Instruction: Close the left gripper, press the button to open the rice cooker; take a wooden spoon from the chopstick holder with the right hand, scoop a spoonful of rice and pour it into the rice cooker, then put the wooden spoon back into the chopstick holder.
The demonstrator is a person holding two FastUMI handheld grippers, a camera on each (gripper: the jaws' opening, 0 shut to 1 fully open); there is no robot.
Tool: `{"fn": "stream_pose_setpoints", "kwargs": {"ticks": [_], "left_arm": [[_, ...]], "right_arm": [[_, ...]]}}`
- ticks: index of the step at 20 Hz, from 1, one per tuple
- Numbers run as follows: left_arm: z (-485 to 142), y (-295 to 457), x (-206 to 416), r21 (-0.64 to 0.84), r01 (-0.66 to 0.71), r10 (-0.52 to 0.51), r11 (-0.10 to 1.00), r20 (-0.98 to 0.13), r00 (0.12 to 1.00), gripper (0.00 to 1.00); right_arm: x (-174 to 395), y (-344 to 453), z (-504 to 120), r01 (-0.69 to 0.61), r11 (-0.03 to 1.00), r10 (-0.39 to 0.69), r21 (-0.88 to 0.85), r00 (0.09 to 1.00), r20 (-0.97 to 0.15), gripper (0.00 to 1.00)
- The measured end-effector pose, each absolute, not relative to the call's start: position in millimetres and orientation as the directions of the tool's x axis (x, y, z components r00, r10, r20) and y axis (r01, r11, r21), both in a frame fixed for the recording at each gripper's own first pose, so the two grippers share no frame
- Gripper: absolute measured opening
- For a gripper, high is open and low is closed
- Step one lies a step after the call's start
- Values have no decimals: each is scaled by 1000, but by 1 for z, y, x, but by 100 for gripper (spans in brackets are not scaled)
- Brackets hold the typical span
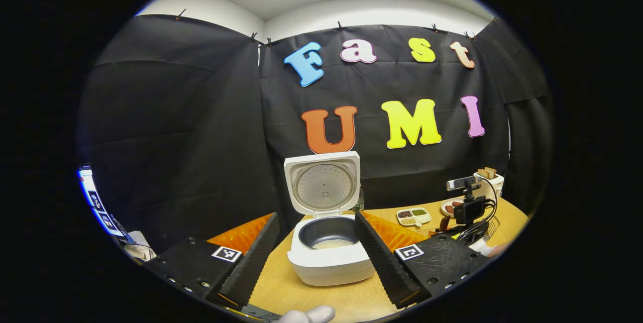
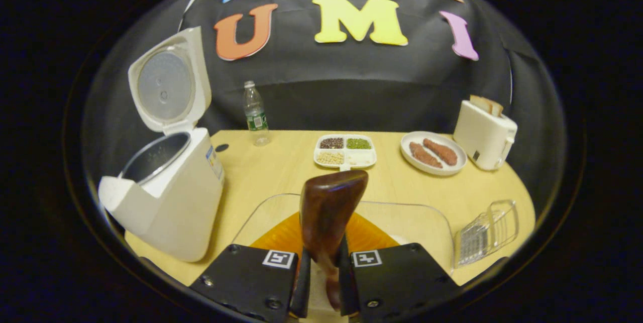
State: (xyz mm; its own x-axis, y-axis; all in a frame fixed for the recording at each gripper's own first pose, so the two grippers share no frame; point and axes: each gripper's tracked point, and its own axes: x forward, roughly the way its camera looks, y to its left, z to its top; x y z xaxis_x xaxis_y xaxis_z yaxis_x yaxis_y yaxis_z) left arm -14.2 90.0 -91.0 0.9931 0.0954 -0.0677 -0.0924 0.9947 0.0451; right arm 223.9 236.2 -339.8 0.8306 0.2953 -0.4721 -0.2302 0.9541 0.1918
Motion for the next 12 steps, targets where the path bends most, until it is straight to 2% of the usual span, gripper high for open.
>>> {"fn": "stream_pose_setpoints", "kwargs": {"ticks": [1,7,12], "left_arm": [[-91,91,-14,47,-92,95,995,-68,993,95],[-91,95,-15,38,-100,103,994,-70,992,95],[-89,98,-14,42,-106,109,993,-63,992,95]], "right_arm": [[225,234,-338,-217,950,299,223,832,-467,31],[224,228,-337,-147,906,333,397,825,-456,29],[223,215,-337,-53,826,350,561,829,-436,29]]}}
